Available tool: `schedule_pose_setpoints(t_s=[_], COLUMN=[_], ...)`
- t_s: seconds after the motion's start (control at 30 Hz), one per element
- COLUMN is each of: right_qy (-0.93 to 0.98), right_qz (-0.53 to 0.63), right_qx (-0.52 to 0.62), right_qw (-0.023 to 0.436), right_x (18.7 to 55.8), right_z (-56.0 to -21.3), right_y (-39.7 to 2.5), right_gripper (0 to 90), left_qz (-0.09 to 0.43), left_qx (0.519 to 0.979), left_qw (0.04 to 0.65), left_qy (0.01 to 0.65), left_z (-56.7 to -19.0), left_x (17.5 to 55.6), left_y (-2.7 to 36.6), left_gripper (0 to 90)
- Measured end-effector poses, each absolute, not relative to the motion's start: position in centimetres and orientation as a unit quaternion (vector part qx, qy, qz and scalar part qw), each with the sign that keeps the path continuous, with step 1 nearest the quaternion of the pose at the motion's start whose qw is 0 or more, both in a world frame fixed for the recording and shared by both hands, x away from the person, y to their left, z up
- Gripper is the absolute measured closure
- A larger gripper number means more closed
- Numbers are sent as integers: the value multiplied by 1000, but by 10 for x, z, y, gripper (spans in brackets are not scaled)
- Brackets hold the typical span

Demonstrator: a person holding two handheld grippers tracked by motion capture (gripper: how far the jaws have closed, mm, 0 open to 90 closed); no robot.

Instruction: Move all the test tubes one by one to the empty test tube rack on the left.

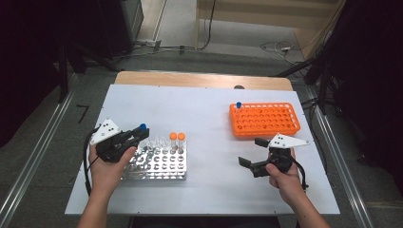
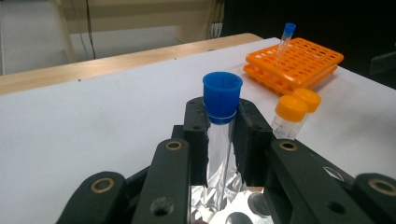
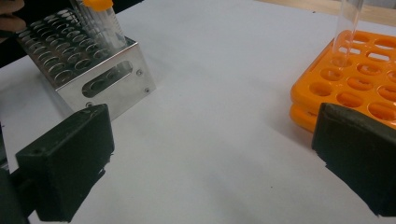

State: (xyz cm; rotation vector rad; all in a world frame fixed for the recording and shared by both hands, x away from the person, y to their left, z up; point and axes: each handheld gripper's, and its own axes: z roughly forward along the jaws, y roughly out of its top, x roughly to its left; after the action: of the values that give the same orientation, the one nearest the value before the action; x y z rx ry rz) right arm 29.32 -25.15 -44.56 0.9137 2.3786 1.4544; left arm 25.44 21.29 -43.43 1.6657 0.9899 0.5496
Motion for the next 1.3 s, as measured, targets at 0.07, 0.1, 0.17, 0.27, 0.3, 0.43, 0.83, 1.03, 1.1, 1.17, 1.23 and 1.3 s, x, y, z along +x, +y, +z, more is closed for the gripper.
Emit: schedule_pose_setpoints(t_s=[0.07, 0.1, 0.17, 0.27, 0.3, 0.43, 0.83, 1.03, 1.1, 1.17, 1.23, 1.3], right_qy=[806, 806, 807, 806, 804, 793, 765, 763, 764, 761, 760, 762], right_qz=[494, 494, 491, 491, 491, 495, 488, 466, 457, 455, 454, 452], right_qx=[311, 311, 310, 312, 317, 335, 387, 412, 416, 422, 428, 426], right_qw=[104, 105, 107, 111, 112, 119, 163, 176, 186, 189, 182, 179], right_x=[294, 295, 296, 301, 304, 314, 356, 382, 387, 393, 397, 400], right_z=[-446, -446, -447, -448, -449, -449, -441, -443, -446, -451, -457, -460], right_y=[-251, -251, -250, -249, -249, -252, -251, -242, -240, -239, -239, -237], right_gripper=[0, 0, 0, 0, 0, 0, 108, 263, 324, 376, 423, 450], left_qz=[236, 238, 243, 254, 254, 240, 206, 188, 181, 175, 170, 169], left_qx=[703, 706, 713, 719, 720, 728, 700, 695, 697, 700, 701, 703], left_qw=[529, 525, 519, 508, 507, 498, 535, 553, 555, 555, 556, 557], left_qy=[413, 411, 404, 400, 400, 405, 426, 419, 416, 414, 412, 409], left_z=[-437, -438, -439, -439, -439, -441, -432, -426, -426, -426, -425, -424], left_x=[254, 254, 254, 252, 252, 253, 253, 252, 253, 254, 255, 254], left_y=[210, 209, 206, 204, 204, 205, 209, 207, 206, 204, 201, 198], left_gripper=[769, 769, 768, 767, 765, 703, 325, 128, 84, 36, 15, 6])
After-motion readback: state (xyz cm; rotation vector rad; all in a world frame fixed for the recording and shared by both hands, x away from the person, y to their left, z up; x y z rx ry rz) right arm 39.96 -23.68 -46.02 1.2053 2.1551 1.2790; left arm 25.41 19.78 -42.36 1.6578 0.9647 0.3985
